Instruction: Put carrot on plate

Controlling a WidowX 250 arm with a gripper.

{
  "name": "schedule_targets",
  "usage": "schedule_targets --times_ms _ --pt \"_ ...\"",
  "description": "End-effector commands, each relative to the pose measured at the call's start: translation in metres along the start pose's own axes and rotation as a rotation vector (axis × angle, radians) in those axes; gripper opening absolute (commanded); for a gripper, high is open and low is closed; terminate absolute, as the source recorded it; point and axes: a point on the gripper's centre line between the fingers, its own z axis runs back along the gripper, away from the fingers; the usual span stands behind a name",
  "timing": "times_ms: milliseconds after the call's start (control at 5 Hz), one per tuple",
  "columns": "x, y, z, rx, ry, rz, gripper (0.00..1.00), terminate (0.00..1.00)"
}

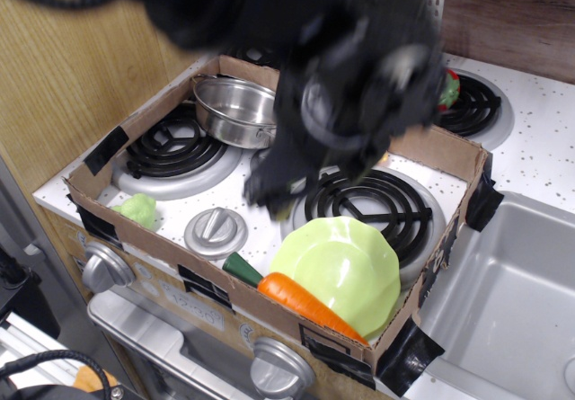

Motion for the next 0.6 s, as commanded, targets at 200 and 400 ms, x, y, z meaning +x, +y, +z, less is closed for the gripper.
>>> schedule_targets --times_ms 200,400 --pt "0.025 -0.026 0.029 -0.105 -0.173 -0.314 1.0 0.0" --pt "0.036 -0.026 0.025 -0.192 -0.202 -0.563 1.0 0.0"
